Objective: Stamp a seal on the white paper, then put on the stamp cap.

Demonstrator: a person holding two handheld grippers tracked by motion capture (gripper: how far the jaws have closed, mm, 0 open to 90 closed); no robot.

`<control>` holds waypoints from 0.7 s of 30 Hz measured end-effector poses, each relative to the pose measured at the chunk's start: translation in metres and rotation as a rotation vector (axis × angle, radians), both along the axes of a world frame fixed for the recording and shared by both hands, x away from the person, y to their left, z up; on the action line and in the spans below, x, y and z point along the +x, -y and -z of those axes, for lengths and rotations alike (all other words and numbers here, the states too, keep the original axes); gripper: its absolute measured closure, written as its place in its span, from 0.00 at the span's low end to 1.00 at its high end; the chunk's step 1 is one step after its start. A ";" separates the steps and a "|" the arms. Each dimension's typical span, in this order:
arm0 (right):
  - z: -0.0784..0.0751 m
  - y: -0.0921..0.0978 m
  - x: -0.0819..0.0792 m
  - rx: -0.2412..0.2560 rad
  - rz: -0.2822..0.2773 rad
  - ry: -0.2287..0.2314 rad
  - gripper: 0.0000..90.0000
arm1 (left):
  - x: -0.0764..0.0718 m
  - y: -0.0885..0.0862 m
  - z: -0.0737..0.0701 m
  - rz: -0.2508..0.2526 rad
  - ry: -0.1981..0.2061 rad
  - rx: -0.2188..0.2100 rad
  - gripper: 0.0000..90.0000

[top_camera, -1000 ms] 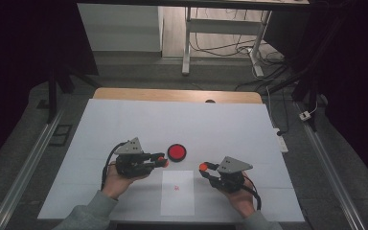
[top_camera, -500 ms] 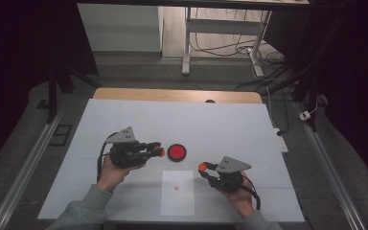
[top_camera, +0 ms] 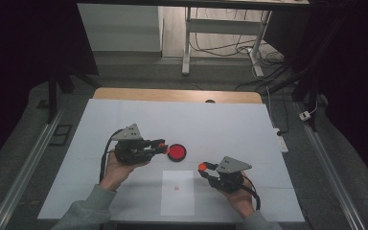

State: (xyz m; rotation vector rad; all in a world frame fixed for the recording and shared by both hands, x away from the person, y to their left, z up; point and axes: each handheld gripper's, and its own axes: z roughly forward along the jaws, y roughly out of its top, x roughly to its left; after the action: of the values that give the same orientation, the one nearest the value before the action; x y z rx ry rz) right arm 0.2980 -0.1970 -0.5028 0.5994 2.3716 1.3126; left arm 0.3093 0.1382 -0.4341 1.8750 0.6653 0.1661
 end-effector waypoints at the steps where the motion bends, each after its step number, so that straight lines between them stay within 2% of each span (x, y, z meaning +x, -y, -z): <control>1: 0.000 0.000 0.000 -0.001 -0.001 0.001 0.72 | 0.000 0.000 0.000 -0.002 0.000 0.002 0.80; 21: 0.000 -0.006 0.000 0.003 -0.012 0.004 0.71 | 0.003 0.012 0.005 0.027 -0.010 0.007 0.80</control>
State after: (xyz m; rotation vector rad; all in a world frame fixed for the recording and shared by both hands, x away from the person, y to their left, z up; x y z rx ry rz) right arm 0.2982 -0.1905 -0.5027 0.5832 2.3739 1.3211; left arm 0.3127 0.1263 -0.4389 1.8915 0.6470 0.1415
